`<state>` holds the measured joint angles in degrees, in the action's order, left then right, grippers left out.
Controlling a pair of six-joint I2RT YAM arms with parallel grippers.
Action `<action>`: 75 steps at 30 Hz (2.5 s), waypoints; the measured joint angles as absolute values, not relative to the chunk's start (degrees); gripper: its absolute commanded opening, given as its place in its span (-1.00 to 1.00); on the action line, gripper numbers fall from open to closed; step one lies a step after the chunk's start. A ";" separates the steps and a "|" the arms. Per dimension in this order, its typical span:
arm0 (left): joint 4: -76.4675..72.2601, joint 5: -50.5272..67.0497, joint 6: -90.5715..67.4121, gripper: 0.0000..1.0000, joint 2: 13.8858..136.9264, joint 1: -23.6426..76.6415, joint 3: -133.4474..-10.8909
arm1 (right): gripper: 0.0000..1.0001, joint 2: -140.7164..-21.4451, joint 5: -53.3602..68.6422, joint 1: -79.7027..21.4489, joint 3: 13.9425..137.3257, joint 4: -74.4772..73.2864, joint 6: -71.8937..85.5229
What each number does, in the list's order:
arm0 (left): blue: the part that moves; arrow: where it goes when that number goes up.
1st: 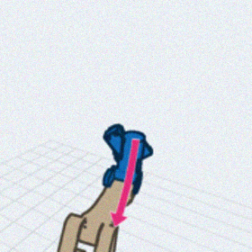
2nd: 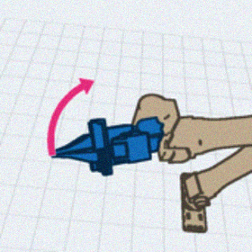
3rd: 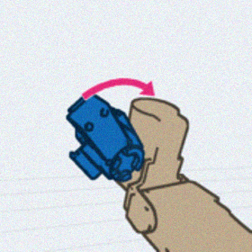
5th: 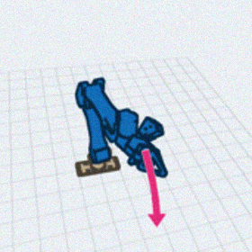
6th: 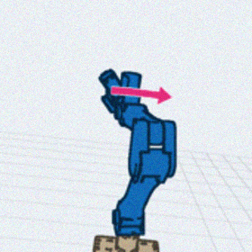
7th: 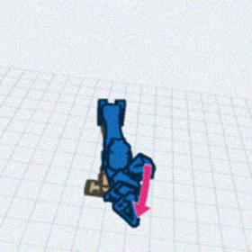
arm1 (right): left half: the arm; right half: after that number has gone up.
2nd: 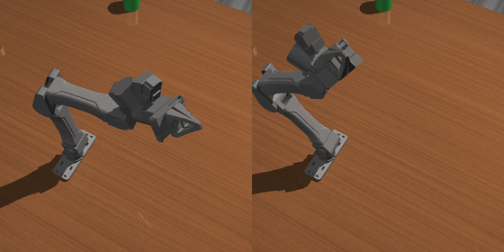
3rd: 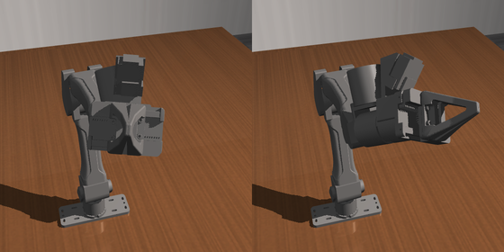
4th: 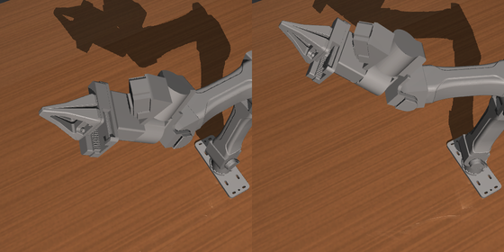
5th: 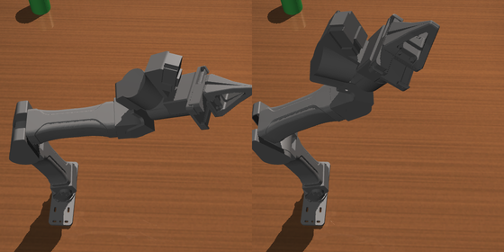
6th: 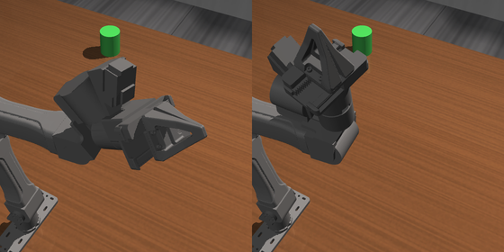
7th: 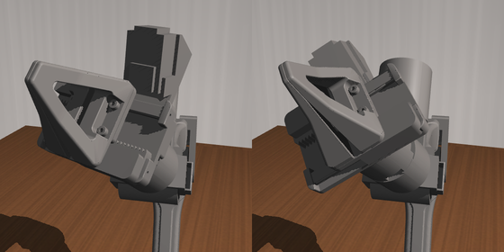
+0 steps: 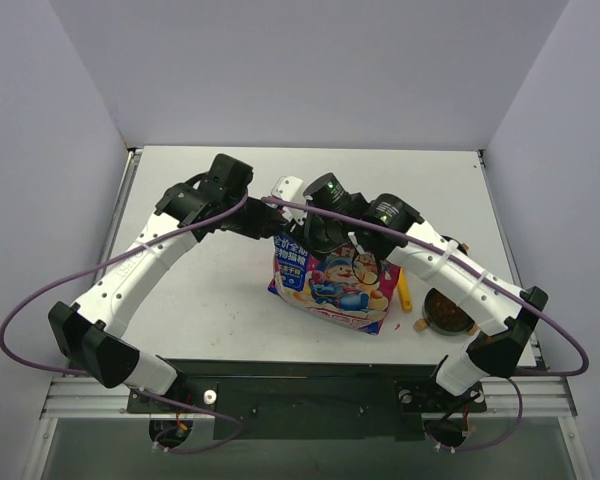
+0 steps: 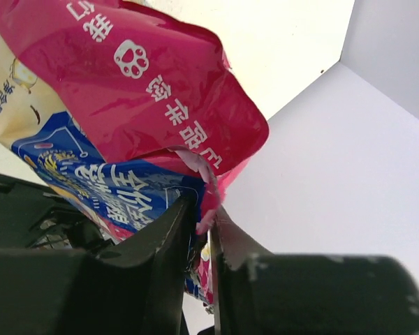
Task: Serve the pet food
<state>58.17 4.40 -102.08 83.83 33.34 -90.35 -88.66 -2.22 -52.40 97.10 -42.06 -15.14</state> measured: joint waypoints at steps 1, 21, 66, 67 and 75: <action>57.74 4.32 -101.34 -0.68 84.05 33.12 -90.35 | -0.21 -88.99 -2.66 -52.25 97.43 -42.09 -14.81; 57.34 7.77 -97.06 -1.00 87.24 31.38 -94.04 | -1.00 -86.17 -6.11 -50.50 94.87 -42.85 -6.96; 54.17 4.49 -101.38 0.21 85.14 41.30 -92.92 | -0.19 -69.43 -10.22 -47.16 81.32 -47.83 -9.80; 53.95 4.01 -101.38 0.21 85.86 41.30 -93.30 | -0.18 -69.38 -9.67 -47.16 81.34 -47.94 -10.26; 52.14 2.22 -103.02 -0.16 88.49 43.92 -94.63 | -0.13 -69.93 -8.69 -48.25 81.89 -46.17 -12.16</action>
<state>52.14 2.22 -103.02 88.49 43.92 -94.63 -69.93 -8.69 -48.25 81.89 -46.17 -12.16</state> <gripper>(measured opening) 0.516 0.431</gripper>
